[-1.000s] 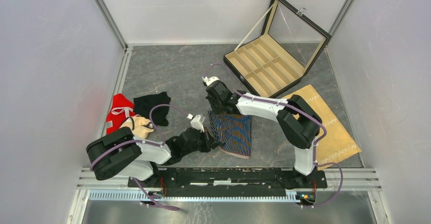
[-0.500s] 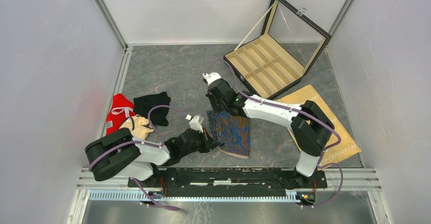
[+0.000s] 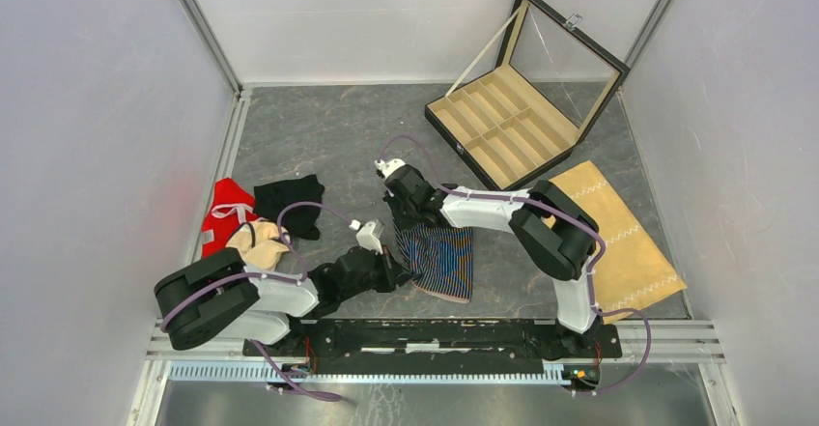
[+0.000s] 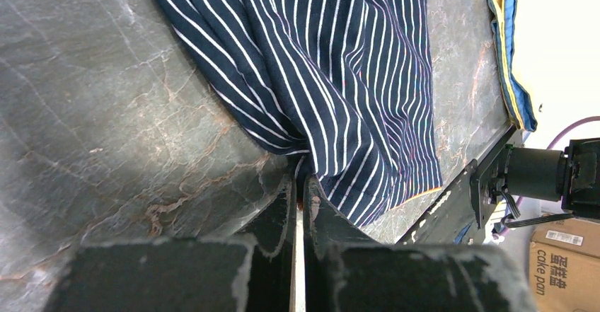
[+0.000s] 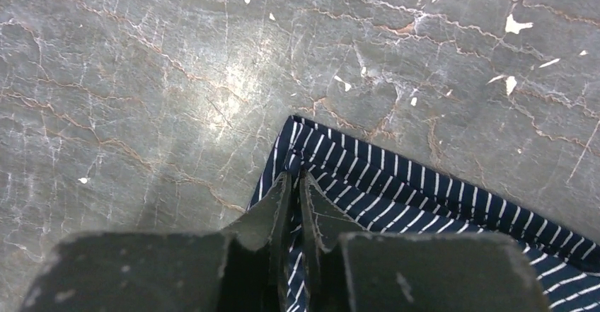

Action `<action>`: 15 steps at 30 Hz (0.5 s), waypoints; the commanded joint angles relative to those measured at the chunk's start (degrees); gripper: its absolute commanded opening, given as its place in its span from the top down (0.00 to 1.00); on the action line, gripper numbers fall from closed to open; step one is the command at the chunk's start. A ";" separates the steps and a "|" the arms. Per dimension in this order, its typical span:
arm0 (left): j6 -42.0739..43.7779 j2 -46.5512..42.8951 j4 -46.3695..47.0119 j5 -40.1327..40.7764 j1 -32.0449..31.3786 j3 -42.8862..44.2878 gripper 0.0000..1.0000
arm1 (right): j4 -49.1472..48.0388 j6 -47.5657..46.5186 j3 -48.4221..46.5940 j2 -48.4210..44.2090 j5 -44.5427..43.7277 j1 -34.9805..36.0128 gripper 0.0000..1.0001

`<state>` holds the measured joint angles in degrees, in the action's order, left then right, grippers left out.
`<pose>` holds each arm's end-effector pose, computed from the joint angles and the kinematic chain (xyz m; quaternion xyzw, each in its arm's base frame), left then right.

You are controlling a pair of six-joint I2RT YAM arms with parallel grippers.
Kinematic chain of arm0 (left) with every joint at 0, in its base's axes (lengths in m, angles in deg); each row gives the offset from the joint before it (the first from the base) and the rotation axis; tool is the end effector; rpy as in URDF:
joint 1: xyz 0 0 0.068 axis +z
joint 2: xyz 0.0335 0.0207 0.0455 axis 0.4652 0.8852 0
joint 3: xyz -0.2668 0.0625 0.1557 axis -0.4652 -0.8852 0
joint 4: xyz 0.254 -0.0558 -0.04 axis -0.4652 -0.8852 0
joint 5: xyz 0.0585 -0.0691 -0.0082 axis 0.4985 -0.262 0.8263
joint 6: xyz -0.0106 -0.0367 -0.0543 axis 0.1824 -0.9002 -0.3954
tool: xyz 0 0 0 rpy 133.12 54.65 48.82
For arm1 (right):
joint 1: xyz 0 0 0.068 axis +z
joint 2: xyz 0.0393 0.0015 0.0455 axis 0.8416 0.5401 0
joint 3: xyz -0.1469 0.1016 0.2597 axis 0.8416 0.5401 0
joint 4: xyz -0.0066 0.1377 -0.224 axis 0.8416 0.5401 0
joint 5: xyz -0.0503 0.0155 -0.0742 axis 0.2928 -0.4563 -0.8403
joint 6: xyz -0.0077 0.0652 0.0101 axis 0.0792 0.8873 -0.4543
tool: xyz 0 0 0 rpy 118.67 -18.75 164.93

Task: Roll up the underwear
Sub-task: Fold the underwear at the center of the board.

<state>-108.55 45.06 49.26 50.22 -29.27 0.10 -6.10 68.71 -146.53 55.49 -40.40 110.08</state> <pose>0.1134 -0.1666 0.1425 -0.0081 0.8653 -0.3948 0.3087 0.2763 0.3525 0.1844 -0.2495 0.9043 0.1521 0.3112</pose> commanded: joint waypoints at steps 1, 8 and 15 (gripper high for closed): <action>-1.43 -0.67 -7.29 2.64 -0.22 -2.46 0.98 | -3.92 0.44 -0.24 0.63 1.25 0.20 0.84; -2.05 -2.07 -7.39 2.57 -0.22 -3.35 0.98 | -3.26 0.51 -0.03 -1.08 -0.60 0.18 0.65; -2.46 -3.81 -7.47 2.90 -0.22 -4.59 0.98 | -2.25 1.30 -0.68 -2.79 -0.77 0.28 0.51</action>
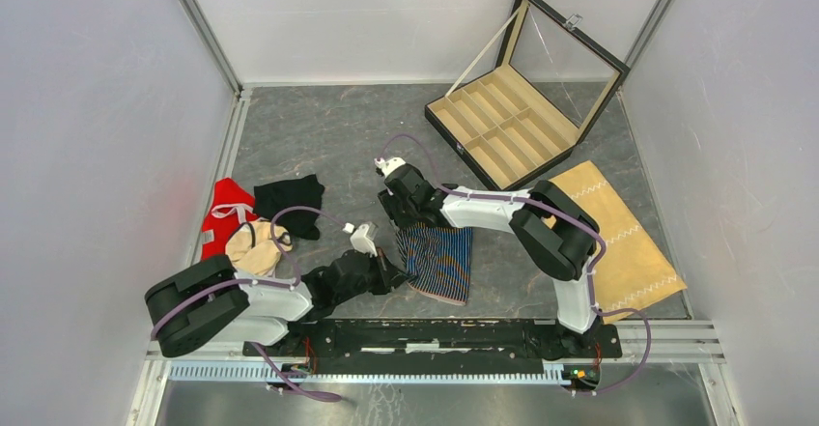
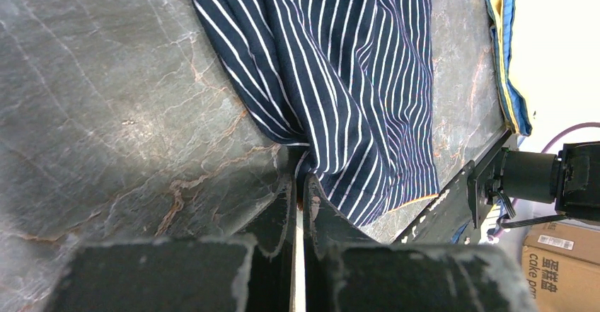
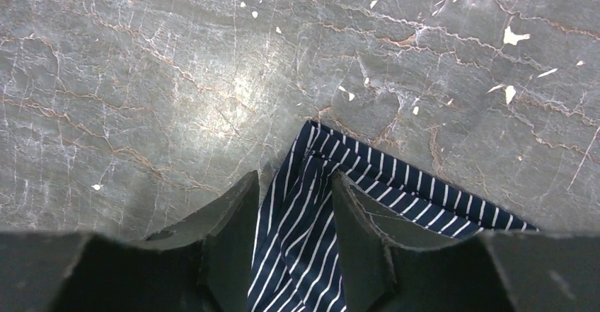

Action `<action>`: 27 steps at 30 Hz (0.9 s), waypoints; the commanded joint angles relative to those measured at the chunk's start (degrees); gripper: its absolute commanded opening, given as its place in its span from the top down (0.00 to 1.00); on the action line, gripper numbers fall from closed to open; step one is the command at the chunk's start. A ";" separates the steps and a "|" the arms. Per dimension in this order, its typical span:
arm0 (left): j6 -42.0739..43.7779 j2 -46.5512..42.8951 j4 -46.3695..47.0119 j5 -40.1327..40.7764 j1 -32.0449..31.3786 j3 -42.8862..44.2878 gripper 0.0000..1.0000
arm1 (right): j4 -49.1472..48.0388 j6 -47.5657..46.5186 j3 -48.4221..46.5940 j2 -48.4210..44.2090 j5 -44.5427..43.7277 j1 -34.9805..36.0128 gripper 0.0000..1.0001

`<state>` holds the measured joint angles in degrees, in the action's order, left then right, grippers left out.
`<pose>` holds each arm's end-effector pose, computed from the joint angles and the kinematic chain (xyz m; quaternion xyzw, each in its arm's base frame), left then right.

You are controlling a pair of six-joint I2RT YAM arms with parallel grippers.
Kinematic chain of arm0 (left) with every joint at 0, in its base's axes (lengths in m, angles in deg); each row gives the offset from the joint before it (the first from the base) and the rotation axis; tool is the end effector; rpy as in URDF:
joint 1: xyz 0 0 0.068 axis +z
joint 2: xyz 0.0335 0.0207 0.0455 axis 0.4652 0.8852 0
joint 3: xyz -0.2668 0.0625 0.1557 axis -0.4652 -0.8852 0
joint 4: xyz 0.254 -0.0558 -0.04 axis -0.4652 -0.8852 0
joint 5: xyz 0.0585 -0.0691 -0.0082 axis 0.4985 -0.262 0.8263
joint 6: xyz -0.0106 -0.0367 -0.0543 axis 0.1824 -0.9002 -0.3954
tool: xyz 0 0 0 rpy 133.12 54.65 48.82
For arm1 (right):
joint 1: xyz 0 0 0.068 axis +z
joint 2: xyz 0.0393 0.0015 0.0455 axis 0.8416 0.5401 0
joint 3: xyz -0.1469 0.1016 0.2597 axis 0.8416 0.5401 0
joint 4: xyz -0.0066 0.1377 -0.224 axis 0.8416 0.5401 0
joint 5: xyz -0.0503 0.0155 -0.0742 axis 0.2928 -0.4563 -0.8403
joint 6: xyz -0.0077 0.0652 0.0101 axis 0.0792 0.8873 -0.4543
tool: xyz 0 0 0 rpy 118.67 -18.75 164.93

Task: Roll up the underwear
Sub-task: Fold the underwear at the center of the board.

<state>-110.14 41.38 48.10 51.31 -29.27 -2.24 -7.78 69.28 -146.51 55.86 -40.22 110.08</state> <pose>0.1066 -0.1543 0.1409 -0.0250 0.8640 -0.3955 0.3107 0.2781 0.3552 0.1839 -0.2438 0.9019 0.1613 0.3179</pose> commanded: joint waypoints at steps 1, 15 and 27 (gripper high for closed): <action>-0.82 -0.23 -6.40 1.80 -0.22 -2.25 0.98 | -0.25 0.86 -0.91 -3.27 -0.96 0.30 0.49; -0.69 0.28 -6.43 1.78 -0.22 -2.05 0.98 | 8.84 0.37 -10.21 1.05 -9.94 3.71 0.45; -0.74 0.71 -6.32 1.88 -0.22 -2.09 0.98 | 12.06 0.57 -13.29 5.82 -12.83 4.36 0.56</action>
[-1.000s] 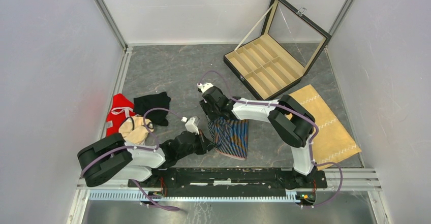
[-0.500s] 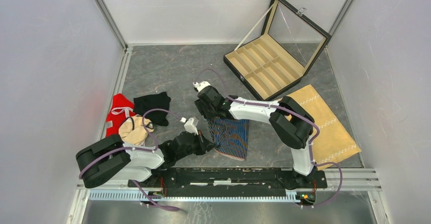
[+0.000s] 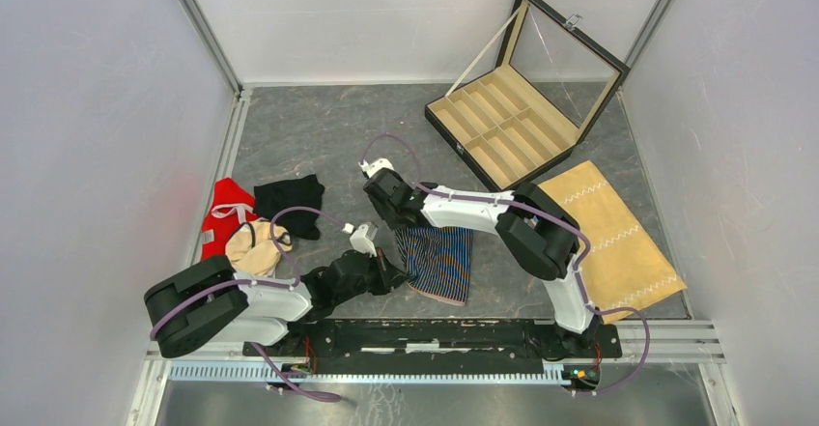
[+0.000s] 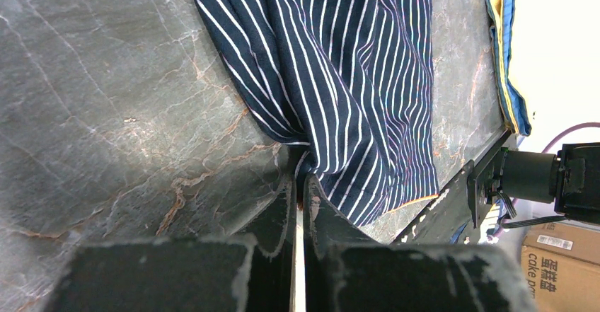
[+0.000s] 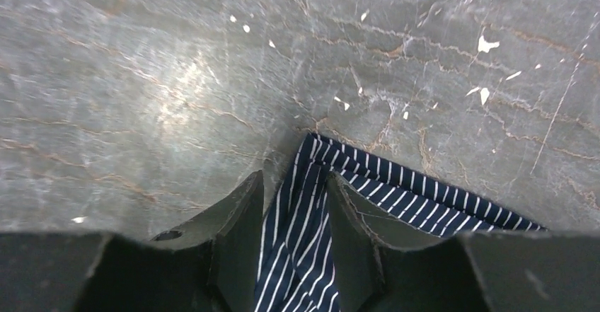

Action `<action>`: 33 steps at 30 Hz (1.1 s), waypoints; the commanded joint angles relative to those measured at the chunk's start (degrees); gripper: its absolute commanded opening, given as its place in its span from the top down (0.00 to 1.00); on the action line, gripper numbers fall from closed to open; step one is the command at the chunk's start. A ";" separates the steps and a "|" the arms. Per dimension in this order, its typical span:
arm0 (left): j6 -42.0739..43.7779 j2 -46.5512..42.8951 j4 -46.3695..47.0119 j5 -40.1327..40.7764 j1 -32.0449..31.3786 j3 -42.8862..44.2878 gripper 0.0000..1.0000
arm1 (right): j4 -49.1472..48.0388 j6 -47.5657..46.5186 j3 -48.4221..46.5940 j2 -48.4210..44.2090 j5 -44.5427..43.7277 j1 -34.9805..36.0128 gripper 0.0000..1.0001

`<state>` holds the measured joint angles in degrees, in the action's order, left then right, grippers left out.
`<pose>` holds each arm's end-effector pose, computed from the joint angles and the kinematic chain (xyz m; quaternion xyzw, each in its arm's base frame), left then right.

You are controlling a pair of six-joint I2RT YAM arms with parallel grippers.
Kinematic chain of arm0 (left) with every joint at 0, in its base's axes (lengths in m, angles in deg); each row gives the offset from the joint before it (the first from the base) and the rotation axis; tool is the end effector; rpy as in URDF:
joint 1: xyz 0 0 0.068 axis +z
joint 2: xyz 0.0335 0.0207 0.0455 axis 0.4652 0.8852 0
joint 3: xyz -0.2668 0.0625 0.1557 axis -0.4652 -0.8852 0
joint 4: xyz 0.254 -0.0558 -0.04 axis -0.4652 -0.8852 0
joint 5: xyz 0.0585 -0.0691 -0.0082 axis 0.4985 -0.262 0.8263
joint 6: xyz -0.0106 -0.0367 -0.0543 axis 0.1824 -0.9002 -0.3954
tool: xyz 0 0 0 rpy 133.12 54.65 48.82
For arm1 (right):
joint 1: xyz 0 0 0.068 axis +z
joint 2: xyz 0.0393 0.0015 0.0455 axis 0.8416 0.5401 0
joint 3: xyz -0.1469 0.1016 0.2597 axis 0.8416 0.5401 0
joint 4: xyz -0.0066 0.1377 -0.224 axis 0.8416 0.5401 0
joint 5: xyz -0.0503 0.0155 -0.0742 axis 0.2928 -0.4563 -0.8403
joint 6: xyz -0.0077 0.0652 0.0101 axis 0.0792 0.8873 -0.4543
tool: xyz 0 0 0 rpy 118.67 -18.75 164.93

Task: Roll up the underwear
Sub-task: Fold the underwear at the center of the board.

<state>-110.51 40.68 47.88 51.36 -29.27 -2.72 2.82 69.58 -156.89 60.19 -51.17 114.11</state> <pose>0.1051 -0.1519 0.1403 -0.0280 0.8639 -0.3963 0.3097 0.2732 0.3876 0.1937 -0.2478 0.9053 0.0767 0.3363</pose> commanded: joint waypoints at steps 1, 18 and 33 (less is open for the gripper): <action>-0.40 1.44 -6.10 1.85 -0.22 -1.61 0.98 | 1.61 0.28 -3.10 1.86 -1.84 0.29 0.57; -1.80 -1.45 -8.66 0.88 -0.22 -3.45 0.98 | 3.89 0.03 -5.06 6.50 -7.60 -0.79 0.89; -2.51 -21.92 -28.19 4.93 -0.31 -4.10 0.98 | 0.73 1.63 -5.49 3.50 -7.32 -5.88 1.00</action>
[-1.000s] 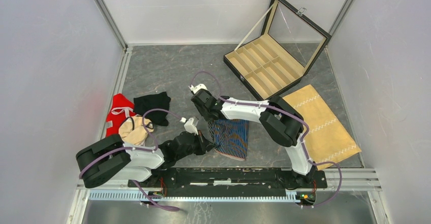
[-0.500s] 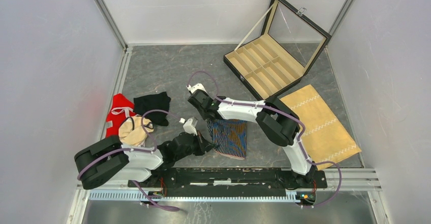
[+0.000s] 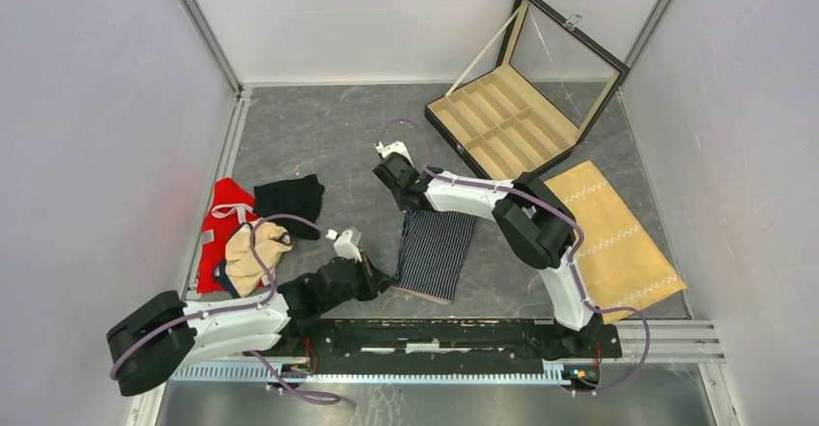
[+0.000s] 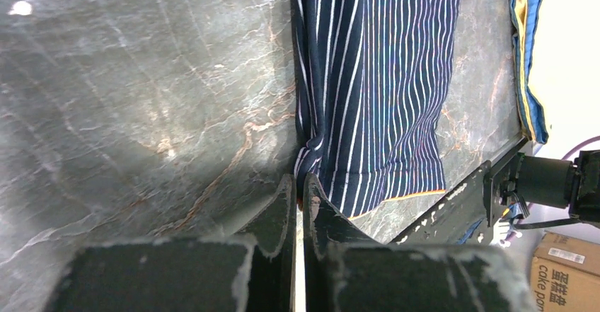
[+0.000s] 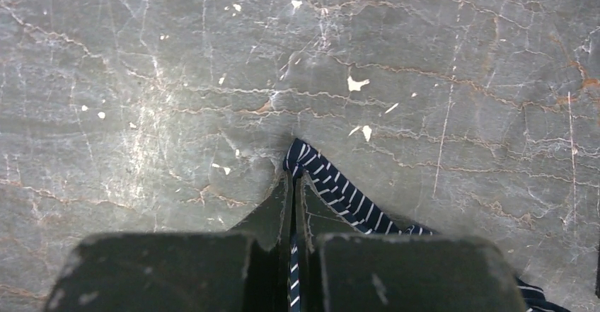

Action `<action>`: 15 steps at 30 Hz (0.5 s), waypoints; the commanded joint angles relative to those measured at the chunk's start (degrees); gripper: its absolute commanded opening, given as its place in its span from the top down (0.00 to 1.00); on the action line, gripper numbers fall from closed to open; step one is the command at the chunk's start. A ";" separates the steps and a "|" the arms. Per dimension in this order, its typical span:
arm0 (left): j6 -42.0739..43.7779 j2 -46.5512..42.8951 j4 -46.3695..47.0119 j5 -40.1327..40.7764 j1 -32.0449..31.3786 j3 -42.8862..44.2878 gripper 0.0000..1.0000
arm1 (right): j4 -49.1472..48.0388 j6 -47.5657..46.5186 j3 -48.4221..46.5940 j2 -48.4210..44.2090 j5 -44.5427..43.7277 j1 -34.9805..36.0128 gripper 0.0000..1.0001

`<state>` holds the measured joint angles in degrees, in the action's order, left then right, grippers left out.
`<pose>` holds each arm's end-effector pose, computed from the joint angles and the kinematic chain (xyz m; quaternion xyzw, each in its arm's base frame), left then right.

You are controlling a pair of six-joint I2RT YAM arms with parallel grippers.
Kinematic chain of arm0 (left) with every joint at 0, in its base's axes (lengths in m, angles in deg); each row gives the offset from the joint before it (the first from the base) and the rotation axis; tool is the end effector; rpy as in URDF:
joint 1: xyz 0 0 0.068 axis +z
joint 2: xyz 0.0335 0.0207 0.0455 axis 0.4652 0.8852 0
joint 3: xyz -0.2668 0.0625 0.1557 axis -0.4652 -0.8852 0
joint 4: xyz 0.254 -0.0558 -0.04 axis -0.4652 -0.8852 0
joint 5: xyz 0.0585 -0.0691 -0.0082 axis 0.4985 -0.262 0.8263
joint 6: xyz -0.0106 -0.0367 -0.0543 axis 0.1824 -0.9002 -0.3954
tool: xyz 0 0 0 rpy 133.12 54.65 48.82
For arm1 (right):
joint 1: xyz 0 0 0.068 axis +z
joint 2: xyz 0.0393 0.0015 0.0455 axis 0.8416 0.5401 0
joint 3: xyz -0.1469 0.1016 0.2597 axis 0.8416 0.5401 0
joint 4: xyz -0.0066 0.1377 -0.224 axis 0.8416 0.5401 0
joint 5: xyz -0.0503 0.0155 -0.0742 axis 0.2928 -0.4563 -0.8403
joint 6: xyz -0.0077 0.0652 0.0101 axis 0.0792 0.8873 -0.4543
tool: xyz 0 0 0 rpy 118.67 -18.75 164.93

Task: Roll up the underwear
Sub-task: Fold the underwear at the center of the board.

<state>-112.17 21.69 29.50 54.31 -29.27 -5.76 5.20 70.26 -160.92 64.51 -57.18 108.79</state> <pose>0.0840 -0.1144 0.1379 -0.0521 0.8721 -0.3722 0.3132 0.3206 0.3682 0.1792 -0.1884 0.9180 0.0077 0.3489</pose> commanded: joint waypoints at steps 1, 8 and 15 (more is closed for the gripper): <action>-0.85 -3.64 -10.61 2.18 -0.31 -0.85 0.98 | -1.92 1.11 -1.36 -1.18 -0.99 -0.67 1.00; 0.00 -6.14 -19.15 6.29 -0.30 3.31 0.98 | -6.20 3.16 1.77 -6.17 3.10 -2.13 1.00; 2.70 -9.66 -29.58 13.99 -0.27 10.69 0.98 | -8.95 4.54 4.25 -12.25 8.03 -4.84 1.00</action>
<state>-112.09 13.69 9.06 62.26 -29.29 0.06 1.61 73.19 -157.68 58.46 -51.74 105.97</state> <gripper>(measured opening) 0.045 0.010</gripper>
